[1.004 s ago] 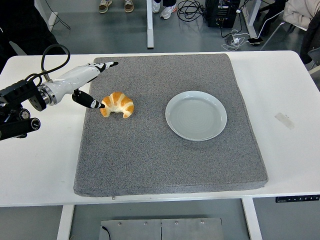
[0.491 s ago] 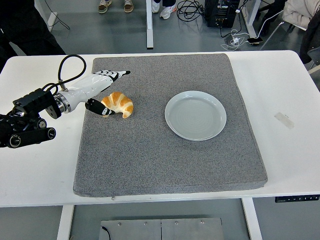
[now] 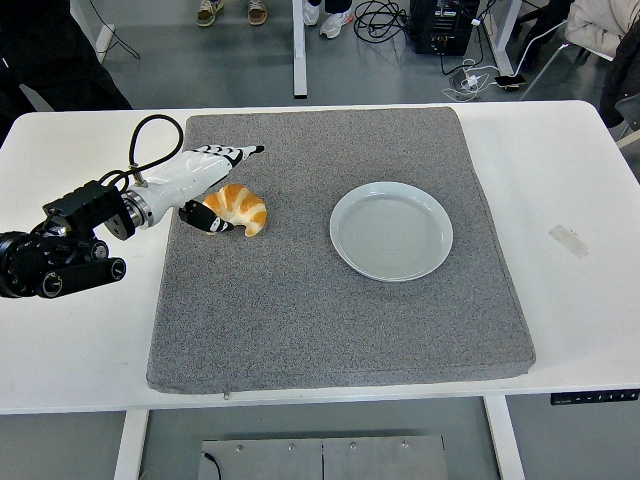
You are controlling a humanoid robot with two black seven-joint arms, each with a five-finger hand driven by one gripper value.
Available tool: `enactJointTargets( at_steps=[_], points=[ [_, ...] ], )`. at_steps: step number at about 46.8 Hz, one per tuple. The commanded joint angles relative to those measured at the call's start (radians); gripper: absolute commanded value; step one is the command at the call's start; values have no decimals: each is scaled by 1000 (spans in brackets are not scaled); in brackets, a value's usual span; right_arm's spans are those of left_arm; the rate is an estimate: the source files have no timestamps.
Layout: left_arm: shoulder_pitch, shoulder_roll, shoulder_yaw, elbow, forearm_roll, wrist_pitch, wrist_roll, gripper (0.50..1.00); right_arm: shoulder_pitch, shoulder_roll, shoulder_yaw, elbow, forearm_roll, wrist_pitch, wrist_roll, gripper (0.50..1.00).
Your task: Place the bread on the plate
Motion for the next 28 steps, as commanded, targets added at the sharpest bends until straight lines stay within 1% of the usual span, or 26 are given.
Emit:
enactJointTargets(
  at_steps=[1,14,19,26,28],
  points=[
    [10,-14,0,20,0,0,3,980,0,0,0,0,0,0,0,1000],
    [21,-29,-2,57,0,0,4,978,0,0,1,0,0,0,0,1000],
    [27,-46,-2,77,0,1,3,974,0,0,0,0,0,0,0,1000],
    [45,-69,0,119,0,7,3,957,0,0,0,0,0,0,0,1000],
    [45,-71,0,123,0,7,3,934,0,0,0,0,0,0,0,1000]
  ],
)
